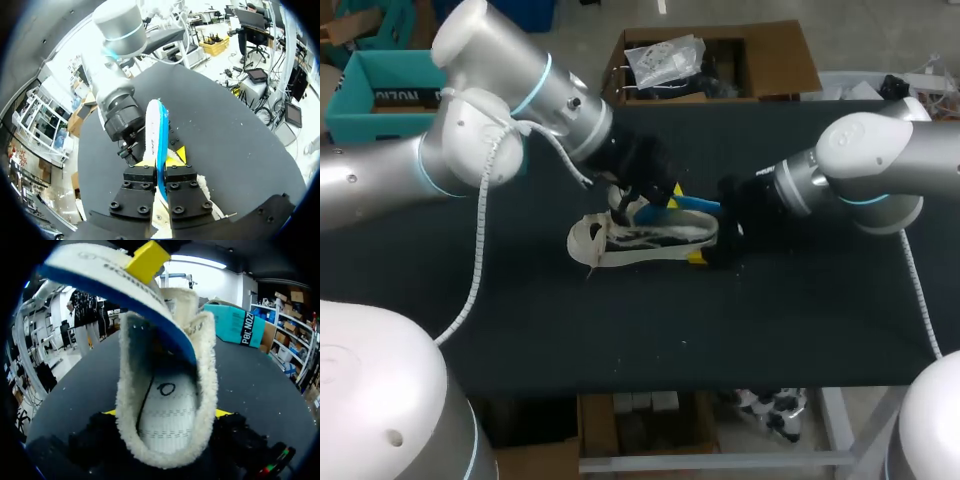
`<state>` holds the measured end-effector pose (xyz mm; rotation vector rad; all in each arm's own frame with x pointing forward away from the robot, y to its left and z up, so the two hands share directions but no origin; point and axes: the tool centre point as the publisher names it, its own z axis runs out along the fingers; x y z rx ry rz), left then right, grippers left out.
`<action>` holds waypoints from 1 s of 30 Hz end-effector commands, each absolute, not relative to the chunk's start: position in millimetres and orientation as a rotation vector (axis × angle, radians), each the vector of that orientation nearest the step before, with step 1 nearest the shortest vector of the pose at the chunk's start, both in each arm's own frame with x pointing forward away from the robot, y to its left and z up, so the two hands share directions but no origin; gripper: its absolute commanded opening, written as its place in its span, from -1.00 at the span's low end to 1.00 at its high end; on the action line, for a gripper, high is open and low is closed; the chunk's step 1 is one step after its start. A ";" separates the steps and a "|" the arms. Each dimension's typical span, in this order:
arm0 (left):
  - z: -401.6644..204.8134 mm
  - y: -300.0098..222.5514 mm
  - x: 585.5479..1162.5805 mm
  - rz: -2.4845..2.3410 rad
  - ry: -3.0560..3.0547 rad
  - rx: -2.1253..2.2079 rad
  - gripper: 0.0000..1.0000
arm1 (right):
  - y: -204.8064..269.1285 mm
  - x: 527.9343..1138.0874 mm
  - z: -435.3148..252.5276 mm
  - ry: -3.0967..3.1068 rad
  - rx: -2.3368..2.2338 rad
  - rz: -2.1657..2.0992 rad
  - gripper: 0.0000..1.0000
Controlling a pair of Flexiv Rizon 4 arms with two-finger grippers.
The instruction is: Open the shoe tongue, take the insole out of the shoe, put the insole back into the shoe, and pack the shoe into the shoebox
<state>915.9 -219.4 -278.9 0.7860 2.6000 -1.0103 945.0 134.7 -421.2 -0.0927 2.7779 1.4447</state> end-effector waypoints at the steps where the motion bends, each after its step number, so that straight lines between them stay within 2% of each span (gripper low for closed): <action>1: -268.4 -222.9 917.6 -1.219 2.552 0.862 -1.00 | 126.6 940.2 -413.2 2.779 -0.087 1.430 1.00; 12: -235.7 -227.6 911.9 -1.278 2.557 0.773 -1.00 | 100.3 932.6 -401.5 2.807 -0.064 1.375 1.00; 24: -190.1 -171.8 915.5 -1.555 2.403 0.702 -1.00 | 68.9 942.8 -345.8 2.877 -0.142 1.163 1.00; 30: -166.8 -170.3 922.2 -1.697 2.321 0.691 -1.00 | 60.5 947.8 -323.4 2.905 -0.186 1.081 1.00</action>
